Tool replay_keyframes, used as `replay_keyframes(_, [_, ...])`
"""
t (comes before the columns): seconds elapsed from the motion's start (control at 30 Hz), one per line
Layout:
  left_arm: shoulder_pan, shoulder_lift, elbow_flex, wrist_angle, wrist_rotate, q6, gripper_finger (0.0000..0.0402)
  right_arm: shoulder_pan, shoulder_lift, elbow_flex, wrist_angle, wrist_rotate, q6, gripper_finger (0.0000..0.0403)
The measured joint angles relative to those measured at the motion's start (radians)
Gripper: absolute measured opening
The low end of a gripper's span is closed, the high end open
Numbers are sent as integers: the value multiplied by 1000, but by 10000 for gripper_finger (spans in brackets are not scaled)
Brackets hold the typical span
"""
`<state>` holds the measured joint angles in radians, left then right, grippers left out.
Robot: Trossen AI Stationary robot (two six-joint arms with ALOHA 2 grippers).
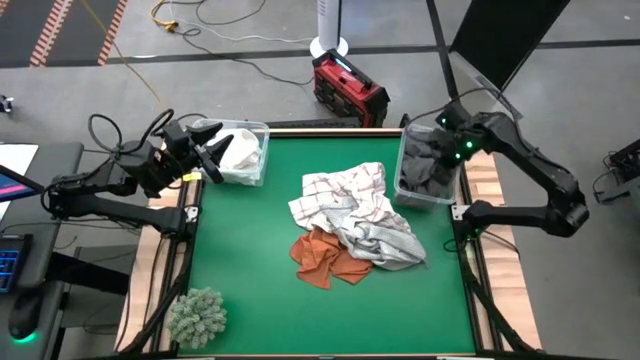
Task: Sort towels by color in basket
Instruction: Put the dark gray towel into the right transparent bin, then put the orange towel into the right transparent bin
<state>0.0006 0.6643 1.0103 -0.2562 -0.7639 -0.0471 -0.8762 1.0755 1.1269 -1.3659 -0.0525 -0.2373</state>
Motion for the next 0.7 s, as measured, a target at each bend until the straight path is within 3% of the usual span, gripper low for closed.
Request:
replay_keyframes(0.3, [0,0,0,1,0,-6,194,191,-83,2,-99,10,220,182])
replay_keyframes(0.7, [0,0,0,2,46,-26,194,356,-200,75,-104,49,312,186])
